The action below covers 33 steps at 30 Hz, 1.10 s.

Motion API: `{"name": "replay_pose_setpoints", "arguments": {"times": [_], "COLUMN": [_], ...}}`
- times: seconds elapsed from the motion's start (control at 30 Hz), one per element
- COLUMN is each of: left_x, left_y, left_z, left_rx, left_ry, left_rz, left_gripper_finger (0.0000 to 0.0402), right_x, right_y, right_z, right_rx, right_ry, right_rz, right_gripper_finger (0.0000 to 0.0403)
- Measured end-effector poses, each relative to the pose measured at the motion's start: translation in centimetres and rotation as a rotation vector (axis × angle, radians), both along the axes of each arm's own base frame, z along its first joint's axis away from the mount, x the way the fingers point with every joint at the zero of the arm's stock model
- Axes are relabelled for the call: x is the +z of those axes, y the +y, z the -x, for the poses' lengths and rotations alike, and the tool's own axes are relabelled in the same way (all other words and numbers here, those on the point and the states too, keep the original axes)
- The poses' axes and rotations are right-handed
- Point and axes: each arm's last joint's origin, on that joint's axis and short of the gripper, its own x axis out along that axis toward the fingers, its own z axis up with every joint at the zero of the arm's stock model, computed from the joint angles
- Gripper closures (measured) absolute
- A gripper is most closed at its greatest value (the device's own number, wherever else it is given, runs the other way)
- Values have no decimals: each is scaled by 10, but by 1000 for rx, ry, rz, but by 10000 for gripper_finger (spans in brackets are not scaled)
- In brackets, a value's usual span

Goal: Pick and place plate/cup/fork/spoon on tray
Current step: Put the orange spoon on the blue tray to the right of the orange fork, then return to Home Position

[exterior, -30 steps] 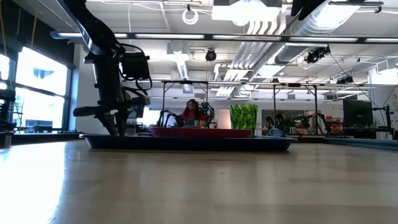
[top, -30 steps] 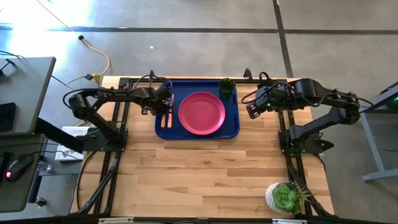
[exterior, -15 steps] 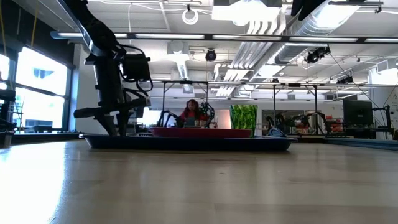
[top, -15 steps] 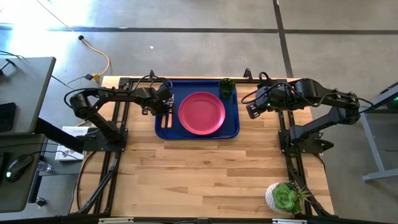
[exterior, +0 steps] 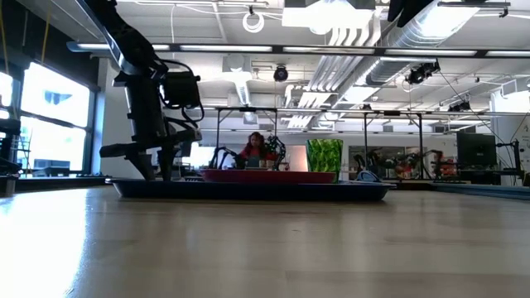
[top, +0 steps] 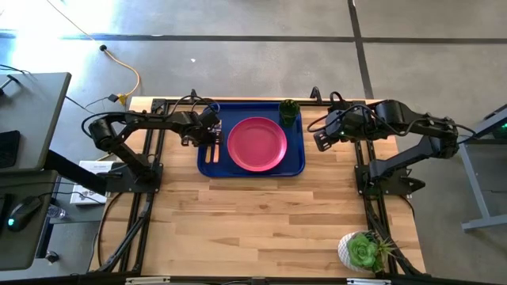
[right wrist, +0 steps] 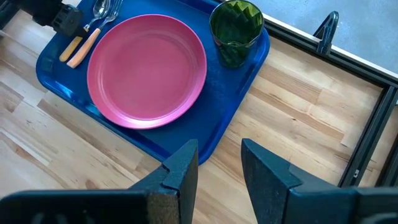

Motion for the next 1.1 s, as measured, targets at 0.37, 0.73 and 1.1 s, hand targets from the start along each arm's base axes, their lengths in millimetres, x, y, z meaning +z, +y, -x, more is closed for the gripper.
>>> {"name": "replay_pose_setpoints", "arguments": {"times": [0.37, 0.73, 1.1], "left_x": [0, 13, 30], "left_y": [0, -1, -8], "left_z": [0, 3, 7], "left_rx": [26, 37, 9], "left_ry": [-3, -24, -65], "left_rz": [6, -54, -73], "left_gripper_finger": [297, 298, 298], "right_x": [0, 0, 0], "right_y": [0, 0, 0], "right_z": [0, 0, 0], "right_rx": [0, 1, 3], "right_ry": [0, 0, -1], "right_rz": [0, -1, -10], "right_gripper_finger": [289, 289, 289]}}
